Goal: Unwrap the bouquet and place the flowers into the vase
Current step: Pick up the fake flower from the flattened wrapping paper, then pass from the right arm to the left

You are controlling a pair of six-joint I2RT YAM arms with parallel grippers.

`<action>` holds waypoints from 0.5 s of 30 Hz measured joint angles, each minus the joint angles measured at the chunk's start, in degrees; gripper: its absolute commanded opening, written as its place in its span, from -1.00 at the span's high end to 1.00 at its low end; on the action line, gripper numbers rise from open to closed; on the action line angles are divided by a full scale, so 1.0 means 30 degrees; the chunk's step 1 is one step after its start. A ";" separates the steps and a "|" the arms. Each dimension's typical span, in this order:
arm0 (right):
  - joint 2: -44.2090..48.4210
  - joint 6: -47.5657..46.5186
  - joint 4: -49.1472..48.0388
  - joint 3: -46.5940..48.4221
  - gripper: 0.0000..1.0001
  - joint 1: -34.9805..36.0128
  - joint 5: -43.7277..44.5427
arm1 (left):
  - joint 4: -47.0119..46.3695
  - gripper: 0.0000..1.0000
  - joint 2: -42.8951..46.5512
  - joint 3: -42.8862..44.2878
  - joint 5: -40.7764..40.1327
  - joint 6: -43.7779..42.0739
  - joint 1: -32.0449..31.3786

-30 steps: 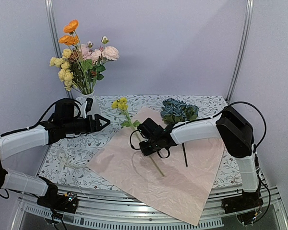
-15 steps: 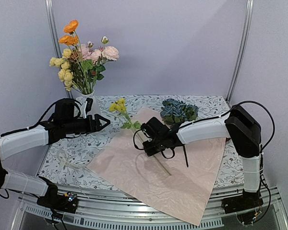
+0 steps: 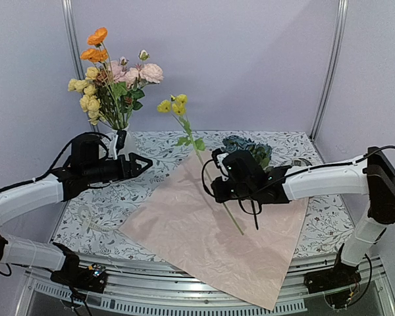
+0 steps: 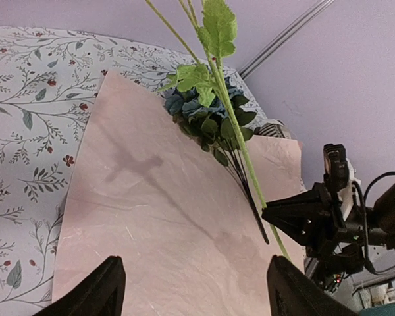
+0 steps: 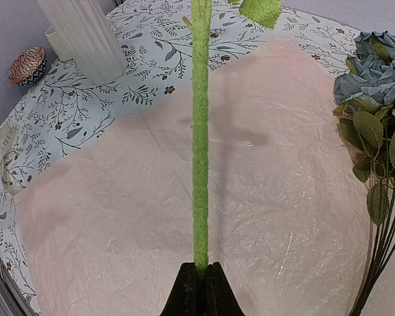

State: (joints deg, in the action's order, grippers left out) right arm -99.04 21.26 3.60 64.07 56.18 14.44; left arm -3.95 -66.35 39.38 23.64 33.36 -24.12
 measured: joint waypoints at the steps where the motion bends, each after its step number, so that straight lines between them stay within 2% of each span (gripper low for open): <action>1: 0.0510 -0.0007 -0.0430 -0.0568 0.93 0.0000 0.0022 | -0.0197 -0.57 0.0138 -0.0007 0.0044 0.0087 -0.0124; 3: 0.1574 -0.0022 -0.1413 -0.1705 0.93 0.0000 0.0022 | -0.0714 -0.62 0.0335 -0.0022 0.0124 0.0233 -0.0401; 8: 0.4488 -0.0466 -0.4452 -0.4612 0.94 0.0000 -0.0335 | -0.1763 -0.96 0.0546 -0.0095 0.0350 0.0386 -0.1246; 15: 0.7737 -0.2164 -0.8247 -0.7227 0.94 0.0262 -0.1851 | -0.2798 -0.96 0.0627 -0.0160 0.0313 0.0503 -0.2193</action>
State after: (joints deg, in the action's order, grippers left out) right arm -75.83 14.76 -21.15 42.39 56.97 8.88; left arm -12.34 -64.47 38.89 24.58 34.87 -30.70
